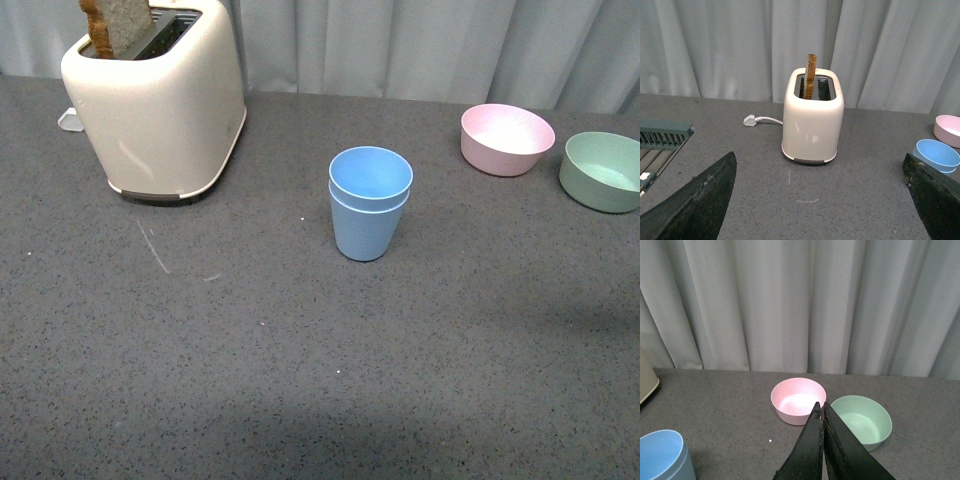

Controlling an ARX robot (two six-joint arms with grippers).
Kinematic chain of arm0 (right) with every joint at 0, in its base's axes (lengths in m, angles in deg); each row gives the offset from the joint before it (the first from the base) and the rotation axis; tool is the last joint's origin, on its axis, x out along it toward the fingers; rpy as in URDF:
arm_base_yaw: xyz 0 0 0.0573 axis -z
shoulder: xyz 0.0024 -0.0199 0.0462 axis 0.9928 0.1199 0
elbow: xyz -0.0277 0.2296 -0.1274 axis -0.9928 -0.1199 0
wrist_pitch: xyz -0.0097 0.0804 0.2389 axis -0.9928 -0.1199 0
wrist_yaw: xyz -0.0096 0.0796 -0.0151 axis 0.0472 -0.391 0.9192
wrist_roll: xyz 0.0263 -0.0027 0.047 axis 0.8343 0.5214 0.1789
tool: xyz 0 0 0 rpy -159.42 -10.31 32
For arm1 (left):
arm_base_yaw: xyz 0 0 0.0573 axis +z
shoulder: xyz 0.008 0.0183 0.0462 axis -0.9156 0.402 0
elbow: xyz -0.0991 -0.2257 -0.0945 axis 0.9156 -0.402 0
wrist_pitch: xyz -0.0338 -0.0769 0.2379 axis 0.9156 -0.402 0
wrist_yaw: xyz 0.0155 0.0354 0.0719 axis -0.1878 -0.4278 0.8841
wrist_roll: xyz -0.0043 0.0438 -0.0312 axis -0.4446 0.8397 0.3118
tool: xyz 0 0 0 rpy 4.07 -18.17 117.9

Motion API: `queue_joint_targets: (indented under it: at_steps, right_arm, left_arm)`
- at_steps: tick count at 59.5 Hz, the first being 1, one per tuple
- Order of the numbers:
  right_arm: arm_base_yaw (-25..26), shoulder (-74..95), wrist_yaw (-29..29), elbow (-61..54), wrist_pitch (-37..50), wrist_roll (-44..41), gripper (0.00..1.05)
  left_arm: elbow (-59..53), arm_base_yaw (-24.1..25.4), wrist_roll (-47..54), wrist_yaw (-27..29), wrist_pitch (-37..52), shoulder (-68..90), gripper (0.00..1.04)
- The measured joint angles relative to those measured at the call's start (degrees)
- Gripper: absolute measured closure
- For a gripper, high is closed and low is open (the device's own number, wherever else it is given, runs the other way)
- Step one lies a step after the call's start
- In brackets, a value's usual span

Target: Stack blue cups with both arms

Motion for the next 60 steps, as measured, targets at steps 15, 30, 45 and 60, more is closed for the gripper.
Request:
queue_joint_targets:
  at_steps: [15, 30, 45, 60]
  right_arm:
    - [2.2, -11.4, -2.8, -6.2, -5.4, 0.0, 1.04]
    - [6.0, -24.6, -6.1, -10.3, -14.6, 0.0, 1.04]
    - [6.0, -36.1, -6.2, -12.3, -24.0, 0.0, 1.04]
    - [6.0, -46.2, -6.2, -12.9, -32.9, 0.0, 1.04]
  left_arm:
    - [0.0, 0.0, 0.0, 0.0, 0.0, 0.0, 0.07]
    - [0.0, 0.0, 0.0, 0.0, 0.0, 0.0, 0.07]
    - [0.0, 0.0, 0.0, 0.0, 0.0, 0.0, 0.07]
    - [0.0, 0.0, 0.0, 0.0, 0.0, 0.0, 0.07]
